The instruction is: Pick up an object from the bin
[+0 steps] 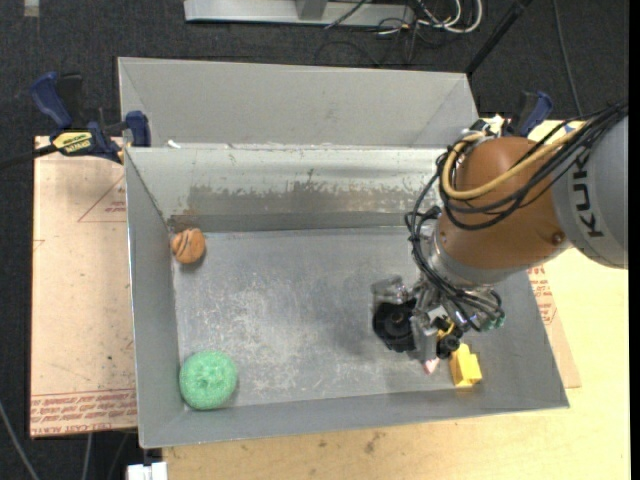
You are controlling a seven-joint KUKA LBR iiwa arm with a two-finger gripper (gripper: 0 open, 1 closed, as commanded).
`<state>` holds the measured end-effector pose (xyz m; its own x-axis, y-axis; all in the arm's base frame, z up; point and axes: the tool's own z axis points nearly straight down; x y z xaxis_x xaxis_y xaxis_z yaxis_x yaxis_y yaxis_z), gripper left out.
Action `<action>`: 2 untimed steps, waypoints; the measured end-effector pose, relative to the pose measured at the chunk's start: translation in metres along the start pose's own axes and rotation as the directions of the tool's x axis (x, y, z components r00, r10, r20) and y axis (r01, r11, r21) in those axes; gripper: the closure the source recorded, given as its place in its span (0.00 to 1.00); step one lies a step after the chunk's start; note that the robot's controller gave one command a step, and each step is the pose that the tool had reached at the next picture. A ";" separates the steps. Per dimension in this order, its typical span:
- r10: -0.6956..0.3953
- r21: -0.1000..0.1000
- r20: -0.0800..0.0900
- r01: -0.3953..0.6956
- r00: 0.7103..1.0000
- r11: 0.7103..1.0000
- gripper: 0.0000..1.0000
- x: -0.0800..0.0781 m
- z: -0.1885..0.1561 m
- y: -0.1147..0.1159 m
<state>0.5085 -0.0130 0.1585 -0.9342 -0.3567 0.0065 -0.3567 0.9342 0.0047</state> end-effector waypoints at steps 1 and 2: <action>0.007 0.002 0.004 -0.007 1.000 1.000 1.00 0.009 -0.076 0.000; 0.008 0.004 0.007 -0.008 1.000 1.000 1.00 0.009 -0.091 0.000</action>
Offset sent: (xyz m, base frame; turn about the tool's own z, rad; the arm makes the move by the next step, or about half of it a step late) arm -0.0005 -0.0030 0.0992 0.0054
